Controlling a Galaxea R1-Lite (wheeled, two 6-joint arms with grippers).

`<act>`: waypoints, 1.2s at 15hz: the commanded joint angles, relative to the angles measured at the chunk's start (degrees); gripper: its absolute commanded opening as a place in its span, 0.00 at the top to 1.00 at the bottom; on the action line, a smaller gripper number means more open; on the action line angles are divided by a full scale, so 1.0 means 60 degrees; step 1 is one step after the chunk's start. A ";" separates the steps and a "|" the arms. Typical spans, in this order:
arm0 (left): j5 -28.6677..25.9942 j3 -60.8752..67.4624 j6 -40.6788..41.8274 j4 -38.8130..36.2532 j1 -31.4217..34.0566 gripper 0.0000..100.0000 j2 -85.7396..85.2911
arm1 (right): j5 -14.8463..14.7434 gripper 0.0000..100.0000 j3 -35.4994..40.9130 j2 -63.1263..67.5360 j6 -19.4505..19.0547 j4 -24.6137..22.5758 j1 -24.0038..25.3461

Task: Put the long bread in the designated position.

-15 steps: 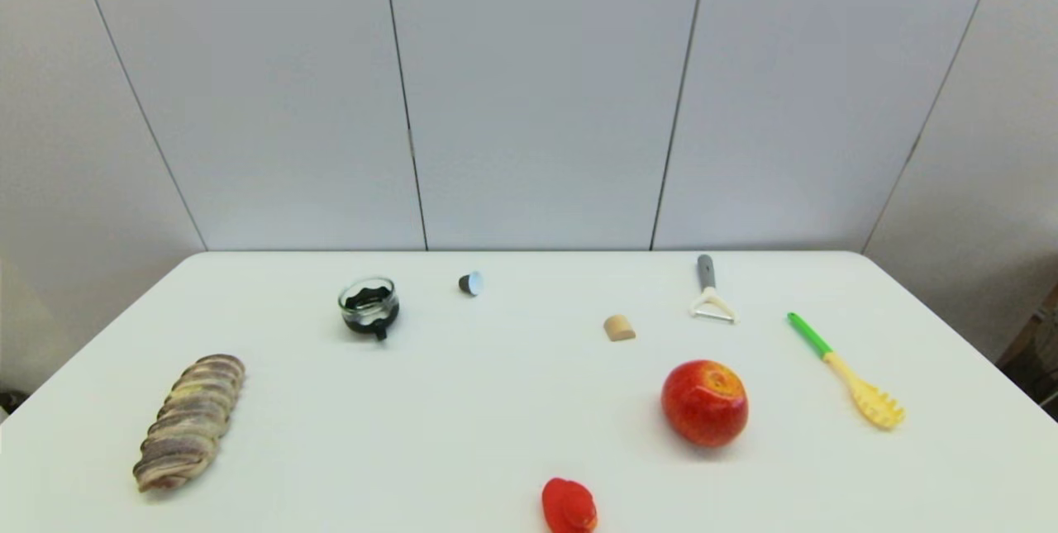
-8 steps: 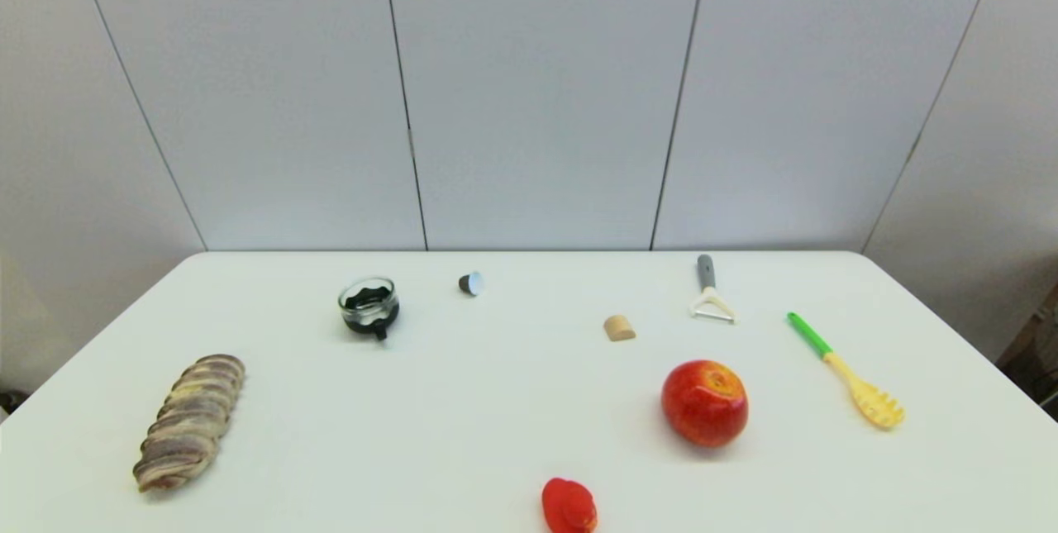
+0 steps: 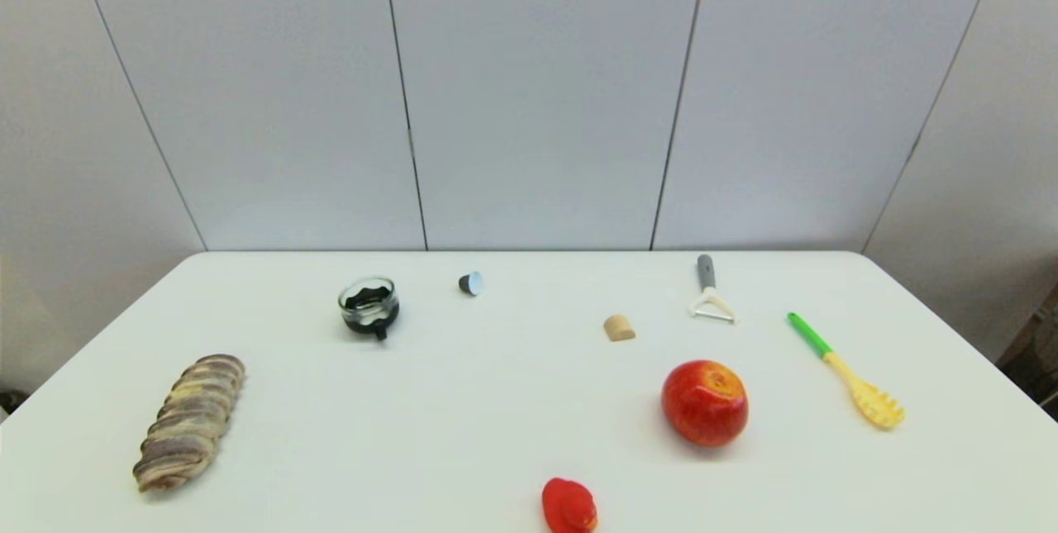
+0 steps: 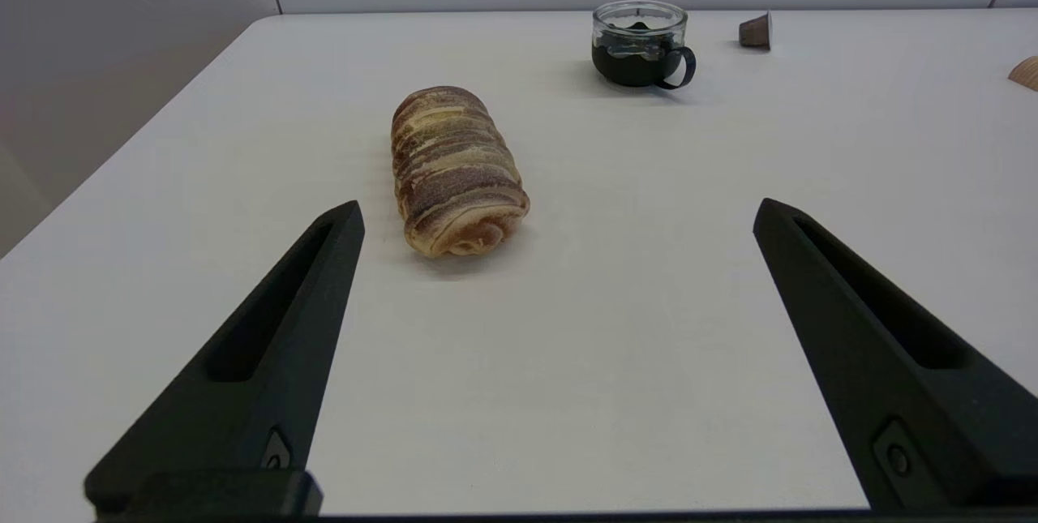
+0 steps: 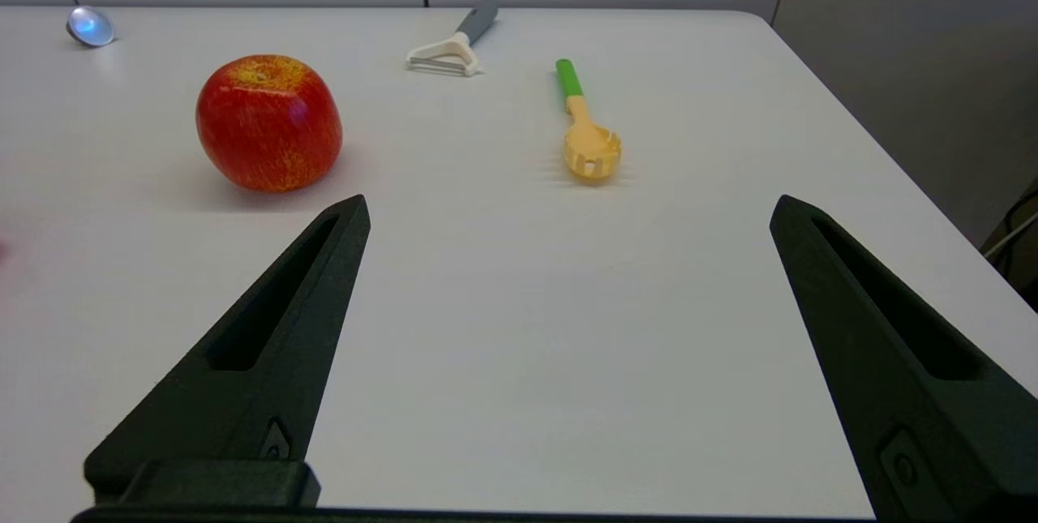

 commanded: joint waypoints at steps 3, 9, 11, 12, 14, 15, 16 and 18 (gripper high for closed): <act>-0.0002 0.0015 0.0001 -0.0002 0.0000 0.00 0.0012 | 0.0002 0.00 0.0000 -0.0004 -0.0001 -0.0001 0.0001; -0.0002 0.0015 0.0001 -0.0002 0.0000 0.00 0.0012 | 0.0002 0.00 0.0000 -0.0004 -0.0001 -0.0001 0.0001; -0.0002 0.0015 0.0001 -0.0002 0.0000 0.00 0.0012 | 0.0002 0.00 0.0000 -0.0004 -0.0001 -0.0001 0.0001; -0.0002 0.0015 0.0001 -0.0002 0.0000 0.00 0.0012 | 0.0002 0.00 0.0000 -0.0004 -0.0001 -0.0001 0.0001; -0.0002 0.0015 0.0001 -0.0002 0.0000 0.00 0.0012 | 0.0002 0.00 0.0000 -0.0004 -0.0001 -0.0001 0.0001; -0.0002 0.0015 0.0001 -0.0002 0.0000 0.00 0.0012 | 0.0002 0.00 0.0000 0.0011 -0.0001 -0.0001 0.0001; -0.0002 0.0015 0.0001 -0.0002 0.0000 0.00 0.0012 | 0.0002 0.00 0.0000 -0.0004 -0.0001 -0.0001 0.0001; -0.0002 0.0015 0.0001 -0.0002 0.0000 0.00 0.0012 | 0.0002 0.00 0.0000 0.0011 -0.0001 -0.0001 0.0001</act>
